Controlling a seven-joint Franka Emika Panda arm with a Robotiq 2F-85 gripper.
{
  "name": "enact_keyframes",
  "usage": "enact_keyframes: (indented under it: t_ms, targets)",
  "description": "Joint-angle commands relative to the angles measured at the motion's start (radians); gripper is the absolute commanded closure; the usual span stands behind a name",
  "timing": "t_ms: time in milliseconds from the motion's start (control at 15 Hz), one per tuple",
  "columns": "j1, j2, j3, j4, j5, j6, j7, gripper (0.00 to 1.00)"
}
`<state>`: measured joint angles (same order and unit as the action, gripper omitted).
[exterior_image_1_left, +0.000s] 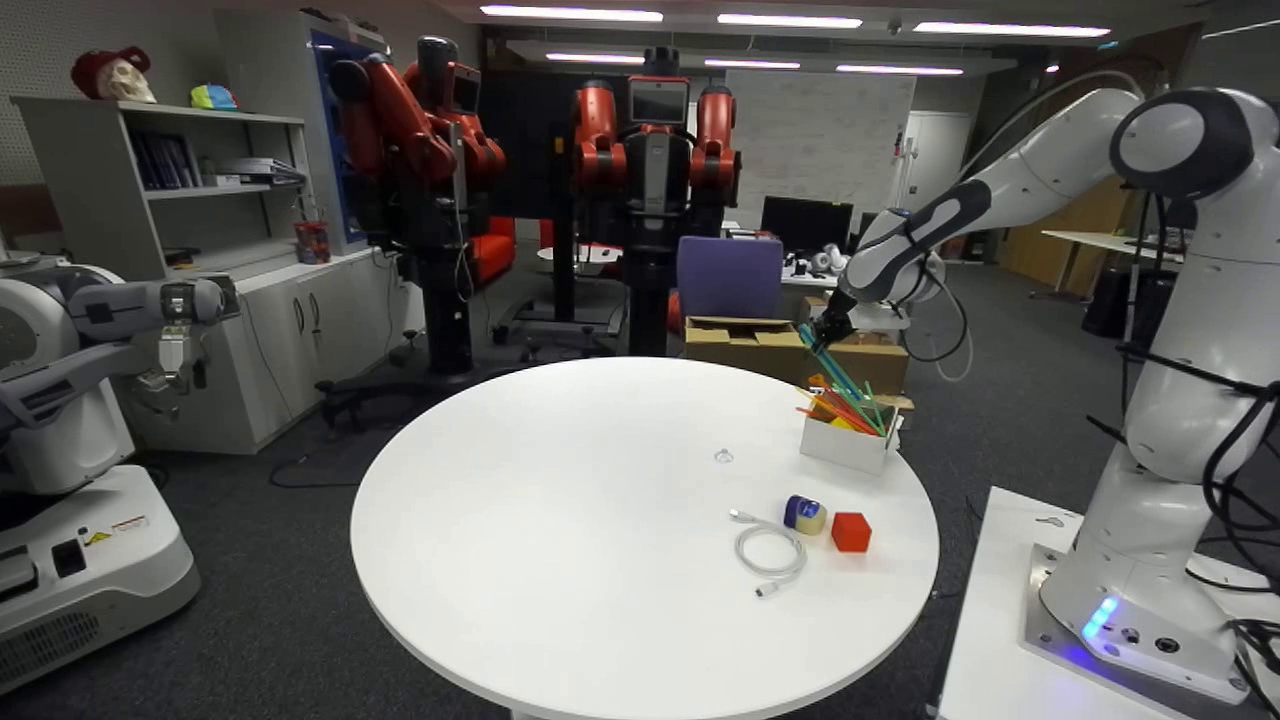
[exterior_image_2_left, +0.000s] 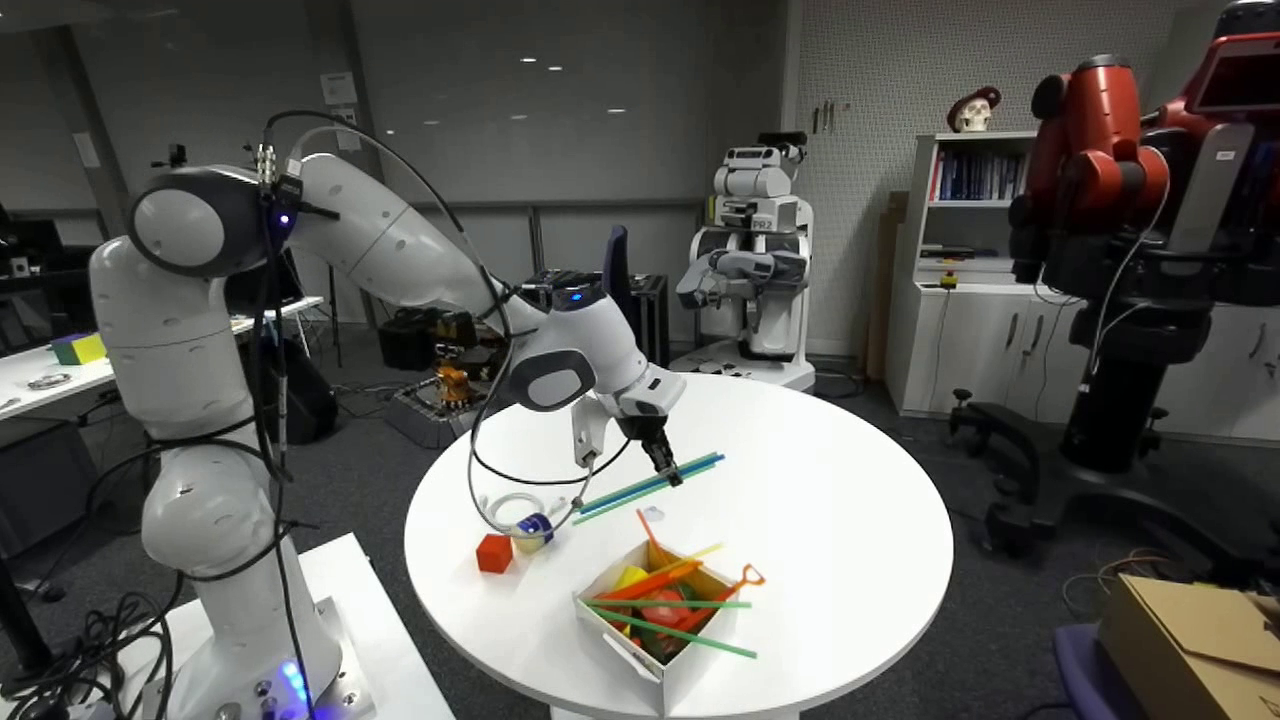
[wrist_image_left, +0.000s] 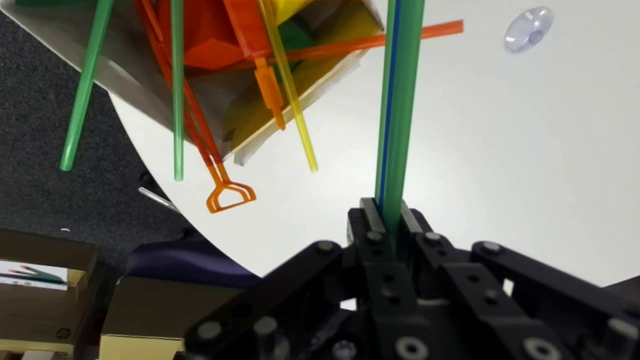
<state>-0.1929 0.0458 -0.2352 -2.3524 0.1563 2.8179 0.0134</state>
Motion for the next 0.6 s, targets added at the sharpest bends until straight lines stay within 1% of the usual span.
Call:
enact_keyframes:
  t_ms: [0,267,533]
  targets:
    - [-0.039,0.088,-0.014,0.055,0.028,0.109,0.046,0.97]
    - [-0.065,0.154,-0.049,0.072,0.001,0.221,0.110,0.97]
    - [-0.075,0.176,-0.068,0.071,0.001,0.276,0.112,0.97]
